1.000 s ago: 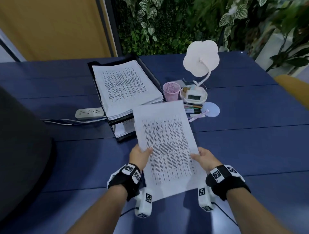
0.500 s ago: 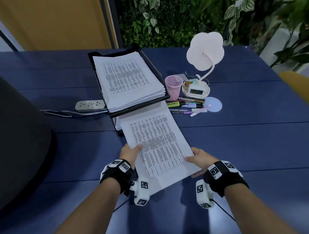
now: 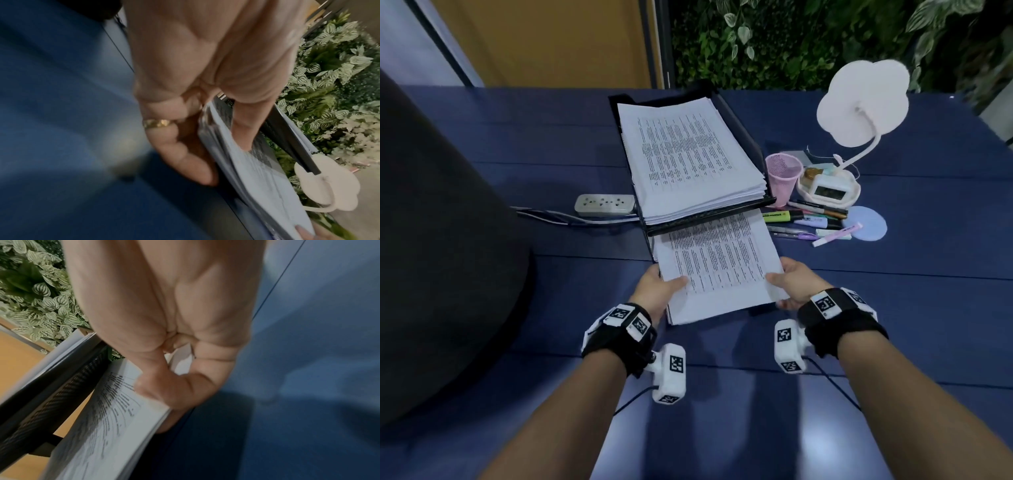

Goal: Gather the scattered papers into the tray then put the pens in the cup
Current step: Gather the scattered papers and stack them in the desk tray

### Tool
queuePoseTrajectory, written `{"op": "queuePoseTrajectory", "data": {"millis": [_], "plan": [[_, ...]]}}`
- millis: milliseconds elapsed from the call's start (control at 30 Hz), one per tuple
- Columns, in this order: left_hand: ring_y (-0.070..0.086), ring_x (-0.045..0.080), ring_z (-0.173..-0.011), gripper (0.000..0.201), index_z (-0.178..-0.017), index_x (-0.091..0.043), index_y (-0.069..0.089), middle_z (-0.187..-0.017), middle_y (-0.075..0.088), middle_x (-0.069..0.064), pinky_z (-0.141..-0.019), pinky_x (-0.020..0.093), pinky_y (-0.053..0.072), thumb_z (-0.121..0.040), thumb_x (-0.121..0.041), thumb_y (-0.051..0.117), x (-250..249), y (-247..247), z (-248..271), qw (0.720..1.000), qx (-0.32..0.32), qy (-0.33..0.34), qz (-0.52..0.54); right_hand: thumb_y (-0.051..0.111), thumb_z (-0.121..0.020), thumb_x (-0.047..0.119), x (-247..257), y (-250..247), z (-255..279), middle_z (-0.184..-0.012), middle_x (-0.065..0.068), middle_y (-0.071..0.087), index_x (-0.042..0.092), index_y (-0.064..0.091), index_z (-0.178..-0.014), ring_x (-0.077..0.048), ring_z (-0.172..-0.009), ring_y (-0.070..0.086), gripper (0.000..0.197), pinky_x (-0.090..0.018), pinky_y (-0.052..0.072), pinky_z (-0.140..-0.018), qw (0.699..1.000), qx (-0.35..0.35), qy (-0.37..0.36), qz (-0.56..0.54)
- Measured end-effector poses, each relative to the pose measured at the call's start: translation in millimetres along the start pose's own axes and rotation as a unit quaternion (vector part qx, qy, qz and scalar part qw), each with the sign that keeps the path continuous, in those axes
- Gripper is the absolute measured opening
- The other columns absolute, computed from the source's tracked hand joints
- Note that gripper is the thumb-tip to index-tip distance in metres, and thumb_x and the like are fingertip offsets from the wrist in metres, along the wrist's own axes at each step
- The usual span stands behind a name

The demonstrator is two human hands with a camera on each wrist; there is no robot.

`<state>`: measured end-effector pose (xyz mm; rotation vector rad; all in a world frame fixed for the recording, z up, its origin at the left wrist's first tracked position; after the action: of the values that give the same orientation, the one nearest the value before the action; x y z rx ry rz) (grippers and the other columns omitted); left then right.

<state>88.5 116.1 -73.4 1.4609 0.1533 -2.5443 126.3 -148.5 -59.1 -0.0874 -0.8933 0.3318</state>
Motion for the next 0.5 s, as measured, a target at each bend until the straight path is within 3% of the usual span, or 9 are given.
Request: {"op": "queuePoseTrajectory", "data": {"millis": [100,167,300,400,467,500], "plan": [[0.067,0.021,-0.086,0.041,-0.122,-0.02,0.045,-0.115,0.065,0.002,-0.061,0.031,0.057,-0.087,-0.006,0.064,4.7,5.7,3.9,0.996,0.067,-0.055,-0.039,0.051,-0.097,0.014,22.6,3.2,-14.9,-0.109,-0.005,0.06,0.02,0.053,-0.116,-0.018,-0.073,0.057,0.019,-0.018,0.048,-0.04,1.0,-0.01,-0.009,-0.009],[0.067,0.018,-0.069,0.037,-0.119,-0.019,0.042,-0.107,0.065,0.006,-0.048,0.022,0.051,-0.09,-0.001,0.057,2.5,4.7,0.0,0.994,0.077,-0.058,-0.049,0.051,-0.097,0.014,34.7,5.0,-24.2,-0.107,-0.007,0.06,0.016,0.054,-0.117,-0.019,-0.072,0.057,0.021,-0.018,0.048,-0.039,1.0,-0.015,-0.017,-0.02],[0.063,0.016,-0.055,0.034,-0.114,-0.011,0.042,-0.093,0.061,0.003,-0.045,0.018,0.049,-0.089,0.007,0.056,-17.6,-11.3,-24.5,0.999,-0.005,-0.005,-0.038,0.045,-0.096,0.0,57.4,16.7,-46.5,-0.108,-0.014,0.057,0.004,0.052,-0.122,-0.022,-0.073,0.056,0.027,-0.018,0.047,-0.039,0.994,-0.004,-0.042,-0.101],[0.062,0.015,-0.054,0.031,-0.111,-0.007,0.046,-0.092,0.063,0.01,-0.044,0.018,0.05,-0.086,0.004,0.062,-32.1,-21.2,-41.7,0.995,-0.07,0.036,-0.065,0.045,-0.093,-0.009,73.2,14.5,-63.8,-0.121,-0.013,0.048,-0.003,0.044,-0.131,-0.028,-0.09,0.054,0.038,-0.023,0.055,-0.048,0.987,-0.043,-0.066,-0.142],[0.061,0.014,-0.051,0.032,-0.107,-0.007,0.047,-0.094,0.064,0.018,-0.045,0.02,0.051,-0.083,0.001,0.067,-42.3,-27.5,-48.1,0.987,-0.109,0.071,-0.096,0.051,-0.09,-0.011,82.1,8.9,-72.8,-0.112,-0.012,0.049,-0.005,0.05,-0.118,-0.028,-0.091,0.055,0.029,-0.026,0.057,-0.053,0.983,-0.082,-0.088,-0.137],[0.061,0.015,-0.052,0.034,-0.104,-0.01,0.045,-0.092,0.062,0.017,-0.048,0.023,0.054,-0.081,0.0,0.068,-47.4,-30.8,-48.4,0.982,-0.132,0.087,-0.106,0.052,-0.088,-0.013,86.5,9.0,-76.2,-0.098,-0.014,0.054,-0.004,0.054,-0.099,-0.027,-0.081,0.059,0.015,-0.027,0.058,-0.052,0.984,-0.087,-0.096,-0.123]]}}
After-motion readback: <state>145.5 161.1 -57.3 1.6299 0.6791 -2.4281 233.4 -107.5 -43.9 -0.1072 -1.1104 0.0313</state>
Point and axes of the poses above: each hand's wrist, its own z-axis away from the middle knuckle, its own y-axis out of the palm, x = y × z, the point moved 10 cm from there along -z, towards the middle knuckle
